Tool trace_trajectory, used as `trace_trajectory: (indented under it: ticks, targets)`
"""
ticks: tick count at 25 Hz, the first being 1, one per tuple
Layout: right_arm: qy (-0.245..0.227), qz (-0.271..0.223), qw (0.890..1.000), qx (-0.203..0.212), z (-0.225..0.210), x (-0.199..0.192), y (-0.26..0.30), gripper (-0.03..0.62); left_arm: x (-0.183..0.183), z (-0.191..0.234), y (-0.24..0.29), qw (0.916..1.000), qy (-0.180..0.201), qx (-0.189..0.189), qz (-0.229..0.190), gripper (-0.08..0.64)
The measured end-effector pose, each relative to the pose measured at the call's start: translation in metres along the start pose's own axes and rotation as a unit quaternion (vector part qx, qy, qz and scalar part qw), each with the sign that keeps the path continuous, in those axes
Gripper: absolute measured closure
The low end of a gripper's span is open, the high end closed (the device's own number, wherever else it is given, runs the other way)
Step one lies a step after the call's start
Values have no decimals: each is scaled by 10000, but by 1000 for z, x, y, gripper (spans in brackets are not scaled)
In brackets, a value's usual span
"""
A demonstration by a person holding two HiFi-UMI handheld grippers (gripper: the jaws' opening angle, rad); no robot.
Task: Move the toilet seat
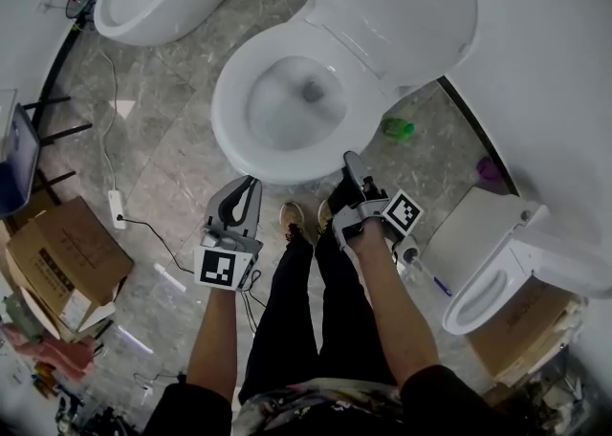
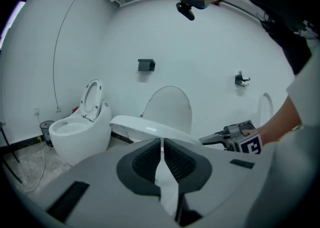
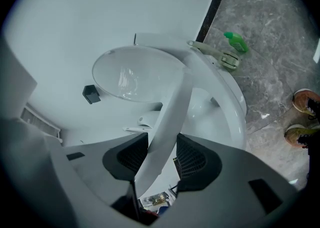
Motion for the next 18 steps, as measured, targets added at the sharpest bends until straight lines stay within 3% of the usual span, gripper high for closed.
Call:
trace_trajectory:
  ticks: [18]
  targets:
    - [246, -318, 9983, 430, 23, 12, -5, 403, 43, -4, 47, 9989, 213, -137, -407, 526]
Point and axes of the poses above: the fingertips, and each gripper's own axes: y forward along the fingers, z to its left, x out of its top, the point moved 10 cm from there along -y, backward along the fingers, and after that the axes turned 2 degrees about -z, right-handed, at the moved point
